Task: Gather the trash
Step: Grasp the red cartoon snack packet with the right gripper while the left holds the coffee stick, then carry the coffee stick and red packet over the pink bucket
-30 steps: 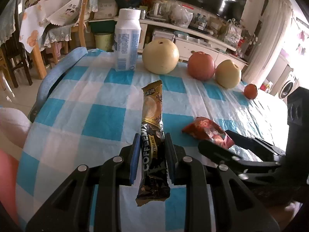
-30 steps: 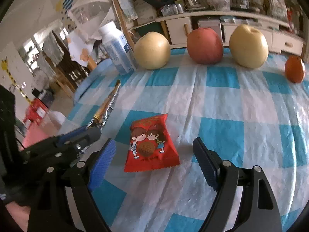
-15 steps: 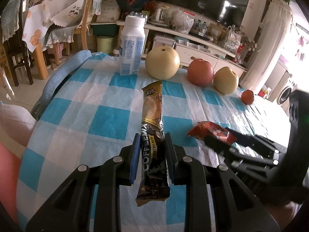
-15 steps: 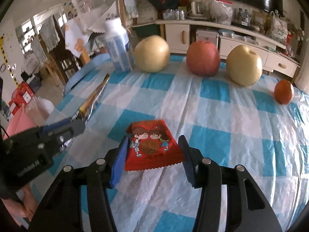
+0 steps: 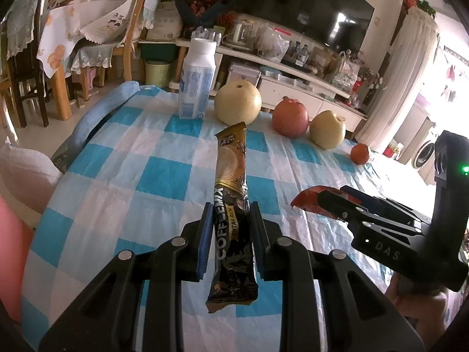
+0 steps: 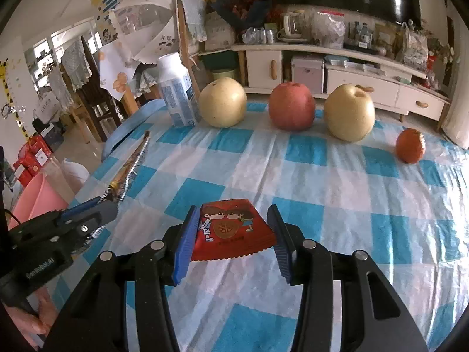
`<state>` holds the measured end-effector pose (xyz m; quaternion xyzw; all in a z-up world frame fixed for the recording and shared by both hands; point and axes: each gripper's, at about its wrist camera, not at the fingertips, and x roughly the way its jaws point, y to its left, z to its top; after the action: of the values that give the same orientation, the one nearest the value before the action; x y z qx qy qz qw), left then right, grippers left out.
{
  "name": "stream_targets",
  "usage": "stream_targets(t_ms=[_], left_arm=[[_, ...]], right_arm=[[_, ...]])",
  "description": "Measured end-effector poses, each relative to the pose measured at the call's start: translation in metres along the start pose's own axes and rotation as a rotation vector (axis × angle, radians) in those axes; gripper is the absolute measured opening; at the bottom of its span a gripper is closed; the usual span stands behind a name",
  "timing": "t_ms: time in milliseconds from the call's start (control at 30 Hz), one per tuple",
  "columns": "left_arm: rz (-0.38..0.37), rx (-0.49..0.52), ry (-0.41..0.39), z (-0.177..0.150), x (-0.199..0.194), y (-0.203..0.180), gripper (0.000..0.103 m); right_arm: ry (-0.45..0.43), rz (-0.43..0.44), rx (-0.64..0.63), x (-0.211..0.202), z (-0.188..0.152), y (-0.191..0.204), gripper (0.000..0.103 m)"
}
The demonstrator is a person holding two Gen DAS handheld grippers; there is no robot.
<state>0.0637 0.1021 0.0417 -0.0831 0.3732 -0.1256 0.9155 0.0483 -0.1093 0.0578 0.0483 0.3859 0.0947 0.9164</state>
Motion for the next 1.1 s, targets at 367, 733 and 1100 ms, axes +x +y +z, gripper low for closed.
stream_targets(t_ms=[367, 733, 1100], left_arm=[[-0.023, -0.001, -0.037, 0.002, -0.026, 0.009, 0.027], [-0.023, 0.014, -0.05, 0.001, -0.046, 0.022, 0.027], [-0.014, 0.02, -0.059, 0.002, -0.064, 0.037, 0.027]], right_arm=[[-0.052, 0.035, 0.013, -0.023, -0.003, 0.004, 0.007], [0.023, 0.015, 0.036, -0.001, -0.018, 0.005, 0.064], [0.134, -0.038, -0.052, 0.022, -0.035, 0.008, 0.079]])
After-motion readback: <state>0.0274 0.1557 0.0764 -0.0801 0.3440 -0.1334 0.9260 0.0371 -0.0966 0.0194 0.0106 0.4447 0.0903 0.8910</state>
